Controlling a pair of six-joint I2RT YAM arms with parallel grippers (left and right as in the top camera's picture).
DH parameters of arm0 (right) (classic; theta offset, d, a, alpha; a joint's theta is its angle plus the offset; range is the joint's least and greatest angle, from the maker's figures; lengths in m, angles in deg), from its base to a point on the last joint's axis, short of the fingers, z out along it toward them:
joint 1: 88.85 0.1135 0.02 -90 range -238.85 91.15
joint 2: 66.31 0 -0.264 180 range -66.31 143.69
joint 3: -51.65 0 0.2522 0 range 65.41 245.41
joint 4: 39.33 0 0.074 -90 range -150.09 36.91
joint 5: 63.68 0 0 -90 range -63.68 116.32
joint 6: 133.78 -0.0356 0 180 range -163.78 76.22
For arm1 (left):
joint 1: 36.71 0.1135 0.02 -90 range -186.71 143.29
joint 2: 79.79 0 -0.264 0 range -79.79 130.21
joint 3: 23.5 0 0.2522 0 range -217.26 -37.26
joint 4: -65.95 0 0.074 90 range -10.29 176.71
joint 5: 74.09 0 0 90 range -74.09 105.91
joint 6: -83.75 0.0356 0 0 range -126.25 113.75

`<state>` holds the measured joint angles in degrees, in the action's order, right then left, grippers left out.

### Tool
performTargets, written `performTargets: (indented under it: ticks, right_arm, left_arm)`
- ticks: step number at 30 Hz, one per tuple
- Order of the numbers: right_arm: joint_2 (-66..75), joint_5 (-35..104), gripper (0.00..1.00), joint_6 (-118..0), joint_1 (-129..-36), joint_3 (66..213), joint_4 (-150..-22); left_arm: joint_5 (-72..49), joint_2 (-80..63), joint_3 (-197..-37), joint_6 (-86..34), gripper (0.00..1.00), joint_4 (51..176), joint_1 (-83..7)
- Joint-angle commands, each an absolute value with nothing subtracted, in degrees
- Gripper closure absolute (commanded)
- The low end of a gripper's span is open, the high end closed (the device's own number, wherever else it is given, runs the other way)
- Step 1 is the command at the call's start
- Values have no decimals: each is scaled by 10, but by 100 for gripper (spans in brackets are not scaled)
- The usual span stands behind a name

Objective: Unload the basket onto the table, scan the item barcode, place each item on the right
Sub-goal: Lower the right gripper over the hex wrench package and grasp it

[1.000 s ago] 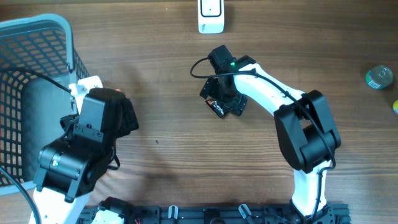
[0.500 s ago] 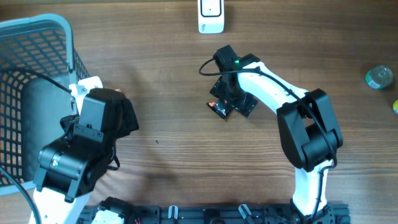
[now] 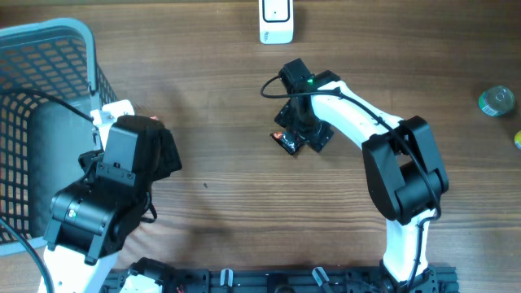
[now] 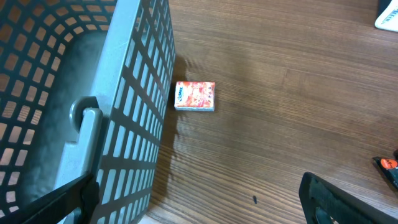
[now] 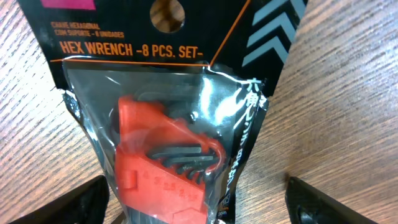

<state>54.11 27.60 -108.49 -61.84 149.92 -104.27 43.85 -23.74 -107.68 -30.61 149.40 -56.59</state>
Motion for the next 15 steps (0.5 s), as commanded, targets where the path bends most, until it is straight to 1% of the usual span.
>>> performTargets:
  ticks: [1, 4, 10, 11, 13, 15]
  right_arm:
    - [545, 278, 20, -1098, -619, 1494, -1043]
    - [545, 273, 28, -1098, -619, 1494, -1043]
    - [545, 268, 37, -1098, -619, 1494, -1042]
    - [545, 263, 41, -1097, -619, 1494, -1042]
    - [545, 255, 42, -1088, -619, 1494, -1040]
    - [545, 252, 41, -1053, -619, 1494, -1028]
  left_arm:
    - [435, -237, -1078, -311, 0, 1495, -568]
    - [435, -237, -1078, -312, 0, 1495, -568]
    - [434, -237, -1078, -311, 0, 1497, -568]
    - [434, -237, -1078, -311, 0, 1497, -568]
    - [434, -237, -1078, -312, 0, 1497, -568]
    - [434, -237, -1078, -311, 0, 1497, -568]
